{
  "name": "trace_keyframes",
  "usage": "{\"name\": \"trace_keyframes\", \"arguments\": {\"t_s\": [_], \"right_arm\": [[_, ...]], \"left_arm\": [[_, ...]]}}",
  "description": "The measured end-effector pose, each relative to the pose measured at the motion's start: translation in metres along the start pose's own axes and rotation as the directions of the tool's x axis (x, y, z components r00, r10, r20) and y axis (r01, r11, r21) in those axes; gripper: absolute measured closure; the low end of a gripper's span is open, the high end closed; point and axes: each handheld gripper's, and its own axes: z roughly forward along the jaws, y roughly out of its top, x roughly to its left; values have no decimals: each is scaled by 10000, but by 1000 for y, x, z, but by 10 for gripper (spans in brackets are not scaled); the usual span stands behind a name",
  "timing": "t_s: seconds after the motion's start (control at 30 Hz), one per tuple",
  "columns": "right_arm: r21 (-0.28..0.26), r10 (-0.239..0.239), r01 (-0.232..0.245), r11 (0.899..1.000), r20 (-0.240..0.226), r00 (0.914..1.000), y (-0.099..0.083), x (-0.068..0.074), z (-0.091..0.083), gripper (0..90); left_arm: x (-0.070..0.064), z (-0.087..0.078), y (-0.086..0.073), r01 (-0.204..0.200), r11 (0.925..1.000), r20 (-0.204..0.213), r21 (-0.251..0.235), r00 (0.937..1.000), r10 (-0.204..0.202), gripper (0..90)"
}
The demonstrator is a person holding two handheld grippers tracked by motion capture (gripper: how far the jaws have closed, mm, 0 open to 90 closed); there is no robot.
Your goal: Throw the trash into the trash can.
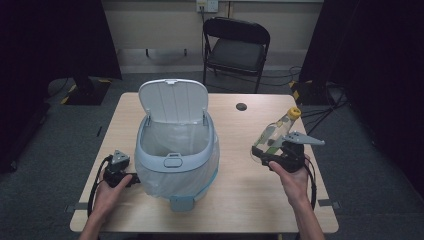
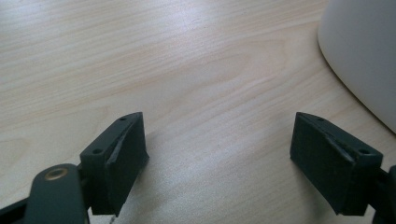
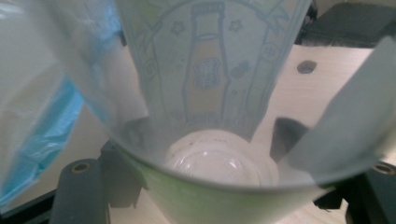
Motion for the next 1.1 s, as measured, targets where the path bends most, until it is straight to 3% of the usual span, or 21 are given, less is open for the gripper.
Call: {"name": "trace_keyframes", "arguments": {"t_s": [0.2, 0.53, 0.57, 0.83, 1.1], "right_arm": [[-263, -263, 258, 9993, -164, 9995, 11, 8, -12, 275], [-795, -415, 348, 9962, -832, 9957, 26, 17, -26, 275], [-1024, -629, 541, 9933, -842, 9945, 33, 20, -30, 275], [-1543, -850, 635, 9860, -1369, 9869, 53, 29, -39, 275], [-2073, -1228, 890, 9742, -1563, 9800, 75, 41, -45, 275]], "left_arm": [[0, 0, 0, -26, 10000, -15, 6, 10000, 26, 181], [0, 0, 0, -19, 10000, -15, 3, 10000, 19, 180], [0, 0, 0, 26, 10000, 9, -4, 10000, -26, 180], [0, 0, 0, 7, 10000, -11, -1, 10000, -7, 174], [0, 0, 0, 7, 10000, -7, -1, 10000, -7, 174]]}}
